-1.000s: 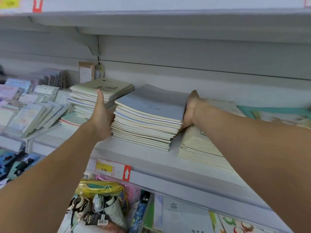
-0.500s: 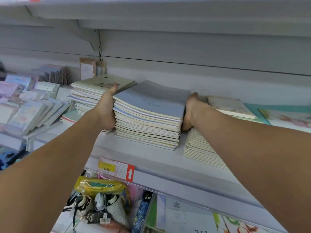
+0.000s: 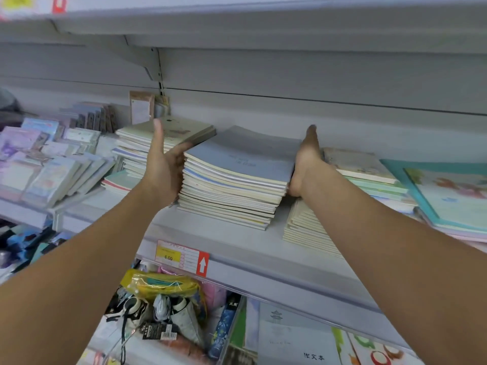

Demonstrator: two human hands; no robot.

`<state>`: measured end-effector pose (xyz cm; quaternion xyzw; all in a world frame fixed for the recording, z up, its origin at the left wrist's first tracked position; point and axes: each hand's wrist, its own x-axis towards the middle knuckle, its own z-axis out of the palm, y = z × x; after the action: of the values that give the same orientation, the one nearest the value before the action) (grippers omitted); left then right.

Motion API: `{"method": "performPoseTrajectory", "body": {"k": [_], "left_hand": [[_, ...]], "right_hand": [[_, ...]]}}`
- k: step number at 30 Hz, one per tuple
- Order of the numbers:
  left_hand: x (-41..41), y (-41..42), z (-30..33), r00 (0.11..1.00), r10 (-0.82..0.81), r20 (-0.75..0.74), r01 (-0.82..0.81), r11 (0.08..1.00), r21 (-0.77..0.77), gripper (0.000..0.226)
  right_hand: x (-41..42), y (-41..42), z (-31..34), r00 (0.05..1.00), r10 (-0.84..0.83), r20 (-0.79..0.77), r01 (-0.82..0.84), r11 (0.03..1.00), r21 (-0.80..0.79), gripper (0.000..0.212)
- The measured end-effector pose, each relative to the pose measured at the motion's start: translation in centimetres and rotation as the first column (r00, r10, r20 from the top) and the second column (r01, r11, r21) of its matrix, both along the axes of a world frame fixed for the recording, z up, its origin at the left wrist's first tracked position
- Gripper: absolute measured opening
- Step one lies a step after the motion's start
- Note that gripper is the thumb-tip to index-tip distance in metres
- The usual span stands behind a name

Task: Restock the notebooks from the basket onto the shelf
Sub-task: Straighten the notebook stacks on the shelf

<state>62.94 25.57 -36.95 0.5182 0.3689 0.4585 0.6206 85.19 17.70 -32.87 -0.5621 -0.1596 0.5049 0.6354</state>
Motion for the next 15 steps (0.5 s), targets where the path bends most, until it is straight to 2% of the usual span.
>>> {"method": "performPoseTrajectory", "body": {"k": [1, 2, 4, 5, 7, 9, 12, 15], "left_hand": [[-0.3, -0.5, -0.8, 0.999, 0.026, -0.032, -0.022, 0.995, 0.097, 0.069], [-0.6, -0.9, -1.6, 0.991, 0.076, -0.106, -0.052, 0.974, 0.220, 0.064], [-0.4, -1.4, -2.7, 0.963, 0.146, -0.225, -0.031, 0.894, 0.448, 0.078], [-0.3, -1.3, -2.8, 0.954, 0.145, -0.261, 0.006, 0.864, 0.504, 0.085], [-0.1, -1.0, -2.4, 0.950, 0.114, -0.292, 0.058, 0.851, 0.522, 0.093], [0.0, -0.7, -2.2, 0.946, 0.118, -0.303, 0.066, 0.844, 0.533, 0.092], [0.0, -0.4, -2.8, 0.934, 0.147, -0.326, 0.068, 0.821, 0.567, 0.085], [0.3, -0.7, -3.0, 0.928, 0.193, -0.318, 0.039, 0.800, 0.599, 0.079]], "right_hand": [[-0.2, -0.7, 0.5, 0.989, 0.025, 0.143, -0.027, 1.000, 0.006, 0.103], [-0.3, -1.4, 0.7, 0.941, 0.065, 0.333, -0.070, 0.998, 0.002, 0.115], [-0.5, -3.0, 0.3, 0.699, 0.223, 0.679, -0.202, 0.973, -0.112, 0.128], [-0.6, -3.5, 0.0, 0.563, 0.311, 0.765, -0.245, 0.948, -0.204, 0.131], [-1.0, -4.1, -0.6, 0.380, 0.389, 0.839, -0.225, 0.919, -0.324, 0.130], [-1.2, -4.0, -0.5, 0.307, 0.355, 0.883, -0.160, 0.934, -0.320, 0.115], [-1.4, -3.6, -0.3, 0.252, 0.327, 0.911, -0.115, 0.945, -0.307, 0.097], [-1.4, -3.7, -0.6, 0.260, 0.276, 0.925, -0.113, 0.960, -0.255, 0.088]]}}
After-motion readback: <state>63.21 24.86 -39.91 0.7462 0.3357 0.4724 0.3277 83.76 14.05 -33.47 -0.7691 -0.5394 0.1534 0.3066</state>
